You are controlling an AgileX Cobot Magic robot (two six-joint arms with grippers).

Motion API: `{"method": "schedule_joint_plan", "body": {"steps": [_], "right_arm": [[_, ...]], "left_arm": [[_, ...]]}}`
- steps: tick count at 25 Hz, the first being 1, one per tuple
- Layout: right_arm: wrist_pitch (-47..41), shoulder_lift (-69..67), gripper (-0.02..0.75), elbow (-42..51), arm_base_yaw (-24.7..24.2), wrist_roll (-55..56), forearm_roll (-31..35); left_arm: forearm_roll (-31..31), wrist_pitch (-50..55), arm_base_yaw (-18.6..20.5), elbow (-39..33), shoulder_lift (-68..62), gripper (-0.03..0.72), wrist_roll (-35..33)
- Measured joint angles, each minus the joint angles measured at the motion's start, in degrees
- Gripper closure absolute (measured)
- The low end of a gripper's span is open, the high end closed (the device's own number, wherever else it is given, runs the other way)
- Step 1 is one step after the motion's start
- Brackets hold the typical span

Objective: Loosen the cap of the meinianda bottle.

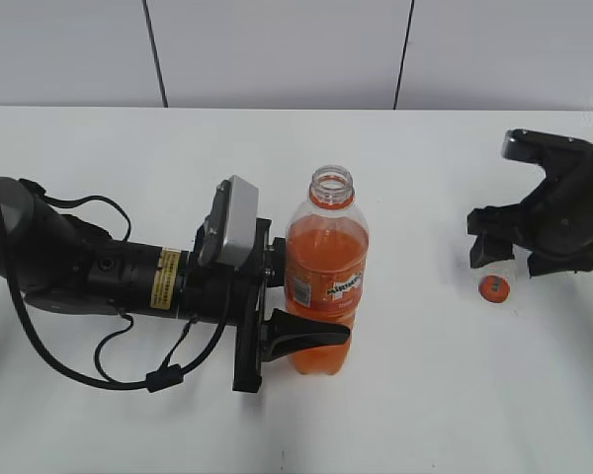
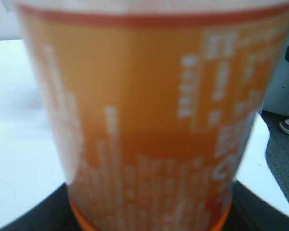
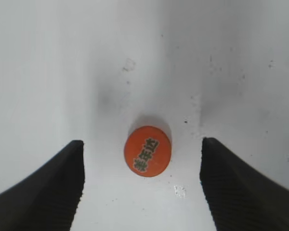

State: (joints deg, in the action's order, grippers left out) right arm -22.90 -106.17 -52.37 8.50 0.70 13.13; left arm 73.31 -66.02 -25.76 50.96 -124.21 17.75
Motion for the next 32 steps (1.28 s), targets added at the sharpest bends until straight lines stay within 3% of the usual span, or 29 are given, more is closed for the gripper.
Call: {"method": "schedule_joint_plan", "body": {"steps": [11, 16, 19, 32], "right_arm": [[-4.1, 12.2, 0.178, -3.1, 0.0, 0.1, 1.9], [-4.1, 14.9, 0.178, -3.1, 0.0, 0.1, 1.9], [-4.1, 15.5, 0.178, -3.1, 0.0, 0.1, 2.0], [-4.1, 15.9, 0.177, -3.1, 0.0, 0.1, 2.1]], "left_arm": [[0.0, 0.0, 0.0, 0.0, 0.0, 0.284, 0.0], [1.4, 0.7, 0.0, -0.3, -0.1, 0.132, -0.1], [1.9, -0.5, 0.0, -0.4, -0.1, 0.093, -0.2], [0.0, -1.9, 0.0, -0.4, 3.5, 0.095, -0.2]]}}
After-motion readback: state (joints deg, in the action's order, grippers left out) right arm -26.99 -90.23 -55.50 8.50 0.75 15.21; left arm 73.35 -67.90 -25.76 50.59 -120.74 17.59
